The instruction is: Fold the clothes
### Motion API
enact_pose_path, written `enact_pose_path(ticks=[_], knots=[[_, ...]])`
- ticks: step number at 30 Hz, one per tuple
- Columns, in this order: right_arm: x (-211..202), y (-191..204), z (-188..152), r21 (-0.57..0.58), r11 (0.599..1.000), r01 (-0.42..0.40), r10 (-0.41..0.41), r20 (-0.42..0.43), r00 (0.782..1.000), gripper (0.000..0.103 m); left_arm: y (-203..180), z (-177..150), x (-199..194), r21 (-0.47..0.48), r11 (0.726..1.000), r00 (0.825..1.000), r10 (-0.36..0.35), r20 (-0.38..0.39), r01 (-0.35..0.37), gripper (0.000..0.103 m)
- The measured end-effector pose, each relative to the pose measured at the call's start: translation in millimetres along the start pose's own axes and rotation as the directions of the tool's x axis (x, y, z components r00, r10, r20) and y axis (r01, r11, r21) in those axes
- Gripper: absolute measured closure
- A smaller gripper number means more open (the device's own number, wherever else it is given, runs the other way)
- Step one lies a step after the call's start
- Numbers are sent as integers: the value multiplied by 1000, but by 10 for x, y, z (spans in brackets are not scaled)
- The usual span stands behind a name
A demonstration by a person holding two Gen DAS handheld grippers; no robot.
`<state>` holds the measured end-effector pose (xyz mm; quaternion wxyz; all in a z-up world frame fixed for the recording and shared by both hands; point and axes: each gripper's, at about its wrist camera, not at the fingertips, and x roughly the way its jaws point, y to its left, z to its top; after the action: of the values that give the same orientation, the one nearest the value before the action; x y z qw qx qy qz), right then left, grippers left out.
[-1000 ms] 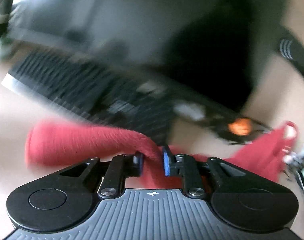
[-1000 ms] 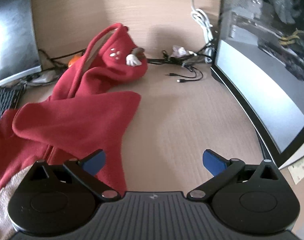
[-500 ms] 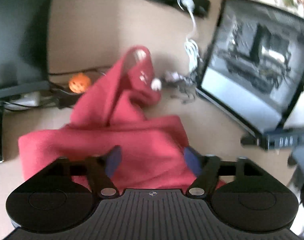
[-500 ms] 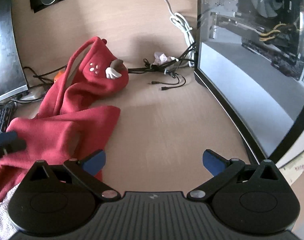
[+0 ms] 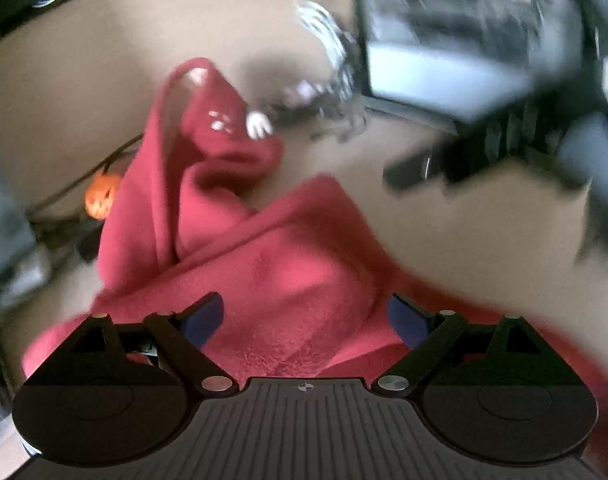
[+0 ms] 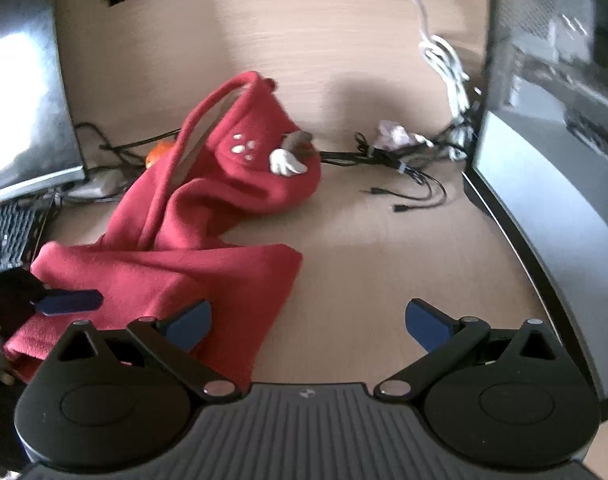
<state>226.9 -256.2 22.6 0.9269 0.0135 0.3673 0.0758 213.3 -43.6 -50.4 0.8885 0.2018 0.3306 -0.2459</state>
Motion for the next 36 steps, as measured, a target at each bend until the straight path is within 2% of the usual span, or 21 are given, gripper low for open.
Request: enact_pose_path(ticks=[1, 3, 5, 6, 7, 8, 12, 15, 19, 20, 21, 23, 25, 29, 31, 36], knots=[[-10, -63, -36, 17, 1000, 5, -5, -1, 1000, 0, 32, -14, 0, 4, 1000, 1000, 4, -3, -4, 10], [-32, -207, -121, 61, 998, 18, -17, -8, 1000, 0, 96, -41, 0, 12, 1000, 1000, 13, -9, -13, 23], [-54, -372, -219, 116, 993, 34, -32, -18, 999, 0, 196, -19, -32, -16, 1000, 1000, 7, -3, -7, 58], [-54, -451, -262, 148, 988, 40, -37, -27, 999, 0, 257, 8, -59, -41, 999, 1000, 1, 5, 0, 65], [-54, -531, -304, 179, 983, 46, -40, -36, 999, 0, 319, 35, -85, -66, 998, 1000, -6, 13, 7, 76], [-40, -595, -335, 205, 977, 51, -42, -47, 998, 0, 372, 71, -107, -91, 996, 1000, -13, 23, 15, 79], [-47, -686, -375, 247, 967, 62, -49, -58, 997, 0, 391, 319, -110, -150, 987, 995, -44, 92, 57, 81], [-73, -633, -349, 224, 973, 63, -54, -48, 997, 0, 290, 425, -45, -147, 985, 990, -68, 121, 86, 79], [-76, -516, -304, 187, 981, 49, -41, -48, 998, 0, 136, 219, 247, -130, 982, 990, -138, -7, 136, 46], [-78, -484, -292, 178, 983, 45, -37, -48, 998, 0, 124, 162, 245, -135, 981, 990, -142, -21, 138, 35], [-73, -441, -276, 164, 986, 37, -30, -46, 998, 0, 119, 110, 229, -141, 980, 989, -146, -31, 141, 30], [-55, -335, -249, 131, 991, 17, -11, -51, 999, 0, 152, 37, 97, -165, 975, 988, -156, -22, 150, 9], [-41, -218, -238, 95, 995, -10, 16, -64, 998, 0, 238, -53, -108, -212, 965, 987, -158, -9, 153, 8], [-73, 53, -307, -12, 997, -82, 80, -109, 991, 0, 456, -353, -559, -282, 956, 995, -98, -29, 86, 8], [-124, 163, -391, -76, 990, -117, 104, -150, 983, 0, 559, -531, -743, -324, 944, 994, -86, -64, 61, 8], [-308, 336, -682, -197, 968, -157, 111, -228, 967, 0, 734, -976, -1074, -451, 889, 984, -146, -103, 84, 7]])
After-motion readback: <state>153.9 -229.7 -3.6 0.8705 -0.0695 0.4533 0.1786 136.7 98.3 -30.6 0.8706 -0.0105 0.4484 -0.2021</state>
